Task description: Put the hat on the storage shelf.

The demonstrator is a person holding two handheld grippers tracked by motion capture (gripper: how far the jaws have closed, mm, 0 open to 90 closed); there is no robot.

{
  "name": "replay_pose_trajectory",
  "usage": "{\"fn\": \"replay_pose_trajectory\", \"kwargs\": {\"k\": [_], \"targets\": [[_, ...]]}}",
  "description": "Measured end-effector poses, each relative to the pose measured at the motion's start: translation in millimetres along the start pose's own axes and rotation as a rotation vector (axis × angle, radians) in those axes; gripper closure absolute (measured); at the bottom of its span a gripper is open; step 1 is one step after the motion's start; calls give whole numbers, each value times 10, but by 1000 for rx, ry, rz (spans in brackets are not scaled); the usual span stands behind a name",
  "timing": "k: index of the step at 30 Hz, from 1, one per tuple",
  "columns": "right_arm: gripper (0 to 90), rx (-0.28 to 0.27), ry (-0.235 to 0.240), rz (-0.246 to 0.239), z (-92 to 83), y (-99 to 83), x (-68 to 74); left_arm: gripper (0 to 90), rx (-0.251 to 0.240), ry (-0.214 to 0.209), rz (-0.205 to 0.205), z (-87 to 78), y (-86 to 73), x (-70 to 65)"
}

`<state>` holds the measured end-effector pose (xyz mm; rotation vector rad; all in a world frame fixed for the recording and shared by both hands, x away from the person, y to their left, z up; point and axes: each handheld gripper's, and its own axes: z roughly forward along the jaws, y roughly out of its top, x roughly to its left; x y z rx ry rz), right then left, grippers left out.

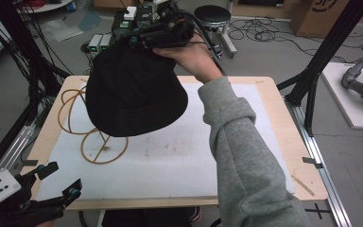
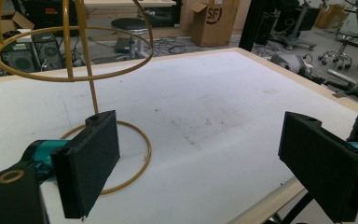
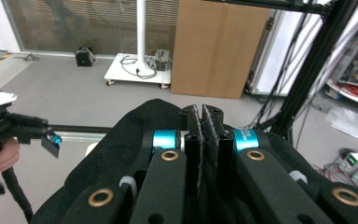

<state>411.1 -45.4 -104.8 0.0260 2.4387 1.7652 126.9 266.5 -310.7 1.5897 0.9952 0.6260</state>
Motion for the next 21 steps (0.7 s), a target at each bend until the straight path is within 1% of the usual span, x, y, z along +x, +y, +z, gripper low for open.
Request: {"fn": "replay_pose_trajectory", "kwargs": {"k": [1,2,5,7,8,9,10,11,12,14,15,16,17,21], "targets": [[880,0,0,0,0,0,0,128,-1,0,0,-6,-2,-7],[879,-10,15,-8,109,39,6,128,-1,-1,3,-12,-3,-14],[879,-21,26,-8,259,90,14,128,1,-10,7,-28,-16,-64],[879,-28,38,-15,363,121,16,128,2,-12,7,-35,-19,-75],[879,-28,38,-15,363,121,16,128,1,-17,8,-43,-21,-84],[879,-33,43,-20,472,150,31,128,2,-20,9,-52,-23,-92],[879,-36,44,-22,530,162,38,128,4,-21,13,-59,-22,-97],[879,-36,44,-22,530,162,38,128,3,-18,11,-67,-22,-103],[879,-35,58,-30,654,181,48,128,5,-18,13,-75,-24,-107],[879,-27,66,-29,786,191,57,128,4,-17,13,-85,-24,-112],[879,-27,66,-29,786,191,57,128,6,-17,16,-89,-24,-111],[879,-24,70,-34,856,192,59,127,4,-15,15,-92,-25,-115],[879,-14,79,-37,994,191,69,128,4,-15,15,-97,-26,-117],[879,13,90,-39,1252,148,72,128,7,-10,17,-117,-35,-122]]}}
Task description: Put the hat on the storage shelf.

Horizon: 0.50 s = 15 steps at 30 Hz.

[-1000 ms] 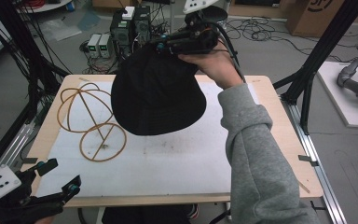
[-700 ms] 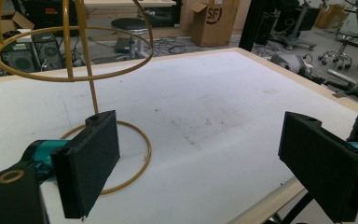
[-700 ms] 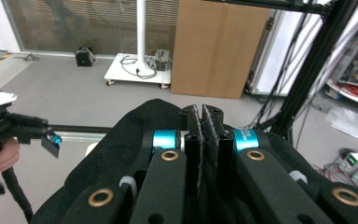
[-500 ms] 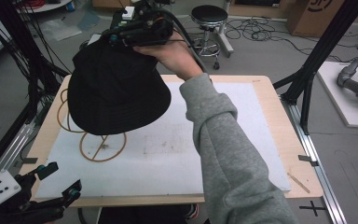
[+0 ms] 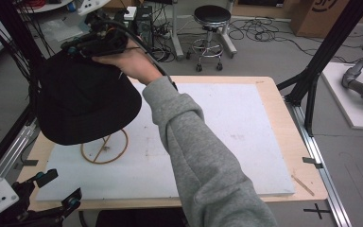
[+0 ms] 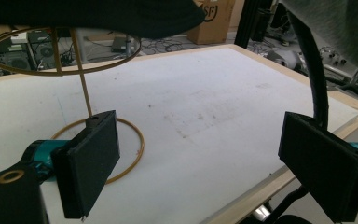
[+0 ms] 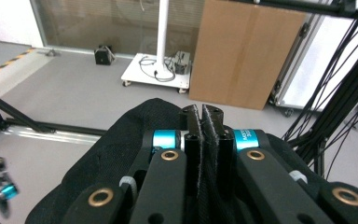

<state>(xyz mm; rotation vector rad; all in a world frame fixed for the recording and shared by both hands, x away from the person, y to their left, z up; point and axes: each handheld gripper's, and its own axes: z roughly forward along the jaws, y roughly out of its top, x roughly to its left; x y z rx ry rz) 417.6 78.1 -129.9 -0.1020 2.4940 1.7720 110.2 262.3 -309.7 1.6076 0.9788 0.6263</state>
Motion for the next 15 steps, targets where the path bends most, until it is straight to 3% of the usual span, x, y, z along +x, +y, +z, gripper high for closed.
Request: {"fn": "replay_pose_trajectory", "kwargs": {"k": [7,15], "targets": [[879,42,22,29,351,-167,-59,128,-7,18,-6,-95,-21,11],[879,72,36,71,574,-390,-103,128,-1,25,-11,-105,-40,12]]}}
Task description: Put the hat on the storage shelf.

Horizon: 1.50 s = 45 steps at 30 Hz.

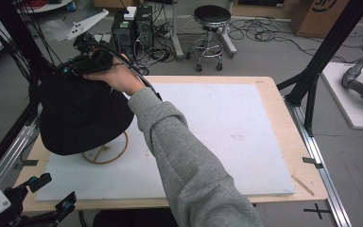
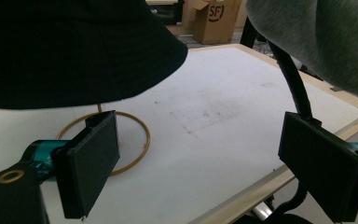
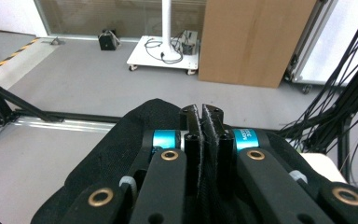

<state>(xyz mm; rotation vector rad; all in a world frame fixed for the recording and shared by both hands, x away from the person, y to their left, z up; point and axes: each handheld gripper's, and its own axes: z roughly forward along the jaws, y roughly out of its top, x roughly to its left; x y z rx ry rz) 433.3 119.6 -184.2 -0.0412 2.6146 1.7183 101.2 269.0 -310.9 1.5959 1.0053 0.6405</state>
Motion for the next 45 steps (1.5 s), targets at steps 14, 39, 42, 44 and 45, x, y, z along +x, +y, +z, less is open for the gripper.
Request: {"fn": "replay_pose_trajectory", "kwargs": {"k": [14,39,42,44,45], "targets": [[819,66,-16,2,104,-173,74,128,12,-8,6,56,-2,-9],[97,-48,-191,214,-827,-672,77,127,-2,-61,15,412,169,110],[97,37,-246,267,-1069,-800,102,127,-6,-64,18,474,210,144],[97,27,-276,251,-1210,-860,146,127,-20,-68,12,521,250,197],[97,-3,-277,239,-1288,-908,175,127,-24,-67,9,536,262,214]]}}
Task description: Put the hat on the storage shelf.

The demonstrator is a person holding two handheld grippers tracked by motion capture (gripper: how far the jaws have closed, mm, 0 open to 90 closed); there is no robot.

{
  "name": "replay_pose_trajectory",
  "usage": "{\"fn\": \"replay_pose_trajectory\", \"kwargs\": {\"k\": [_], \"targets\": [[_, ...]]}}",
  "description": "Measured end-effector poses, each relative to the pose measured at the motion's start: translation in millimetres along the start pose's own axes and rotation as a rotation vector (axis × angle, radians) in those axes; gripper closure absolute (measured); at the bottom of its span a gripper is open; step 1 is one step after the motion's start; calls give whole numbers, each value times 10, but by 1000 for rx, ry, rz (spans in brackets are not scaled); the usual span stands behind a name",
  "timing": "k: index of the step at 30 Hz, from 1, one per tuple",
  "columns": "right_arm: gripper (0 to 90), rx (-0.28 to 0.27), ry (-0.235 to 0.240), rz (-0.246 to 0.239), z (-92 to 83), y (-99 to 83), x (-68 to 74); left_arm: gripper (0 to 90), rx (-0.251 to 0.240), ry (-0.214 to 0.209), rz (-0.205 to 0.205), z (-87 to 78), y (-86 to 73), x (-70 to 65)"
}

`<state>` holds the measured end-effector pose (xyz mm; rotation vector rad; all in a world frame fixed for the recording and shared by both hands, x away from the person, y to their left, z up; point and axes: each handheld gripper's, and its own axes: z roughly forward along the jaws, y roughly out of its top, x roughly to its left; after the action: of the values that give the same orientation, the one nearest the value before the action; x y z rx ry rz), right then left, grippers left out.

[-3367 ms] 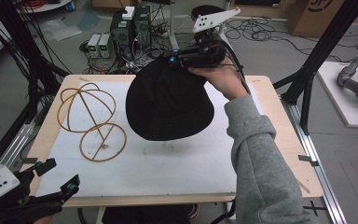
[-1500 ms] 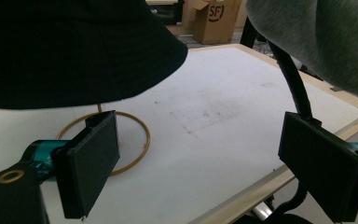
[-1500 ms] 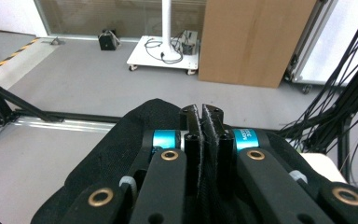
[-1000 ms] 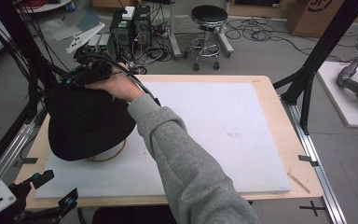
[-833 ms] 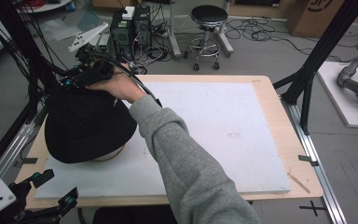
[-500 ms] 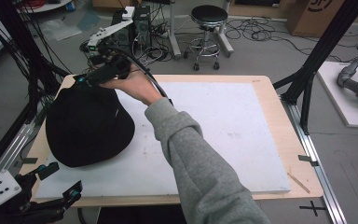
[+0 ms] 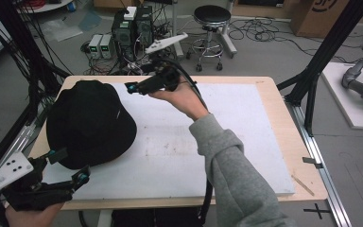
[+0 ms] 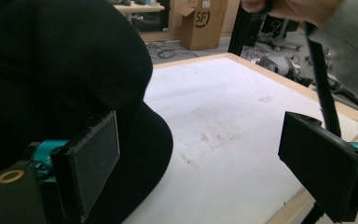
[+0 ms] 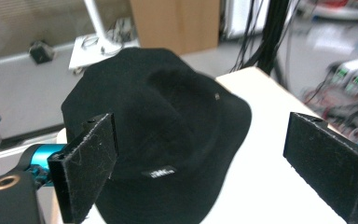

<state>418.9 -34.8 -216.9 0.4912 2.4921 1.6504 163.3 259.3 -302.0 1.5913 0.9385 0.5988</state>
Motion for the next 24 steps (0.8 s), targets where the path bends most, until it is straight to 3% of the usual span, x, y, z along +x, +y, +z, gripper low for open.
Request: {"fn": "replay_pose_trajectory", "kwargs": {"k": [3,5,6,12,16,24], "targets": [[97,-4,1,10,-136,-91,-28,127,-3,2,-1,26,22,44],[97,-13,-45,31,-324,-252,-70,127,-10,0,-9,68,49,95],[97,-13,-45,31,-324,-252,-70,127,-10,0,-9,68,49,95],[97,-75,-195,89,-817,-604,-200,127,-22,-5,-9,154,107,151],[97,-107,-263,135,-1110,-830,-272,127,-27,-9,-10,199,134,167],[97,-132,-325,186,-1498,-1193,-321,127,-42,-4,-13,199,157,195]]}}
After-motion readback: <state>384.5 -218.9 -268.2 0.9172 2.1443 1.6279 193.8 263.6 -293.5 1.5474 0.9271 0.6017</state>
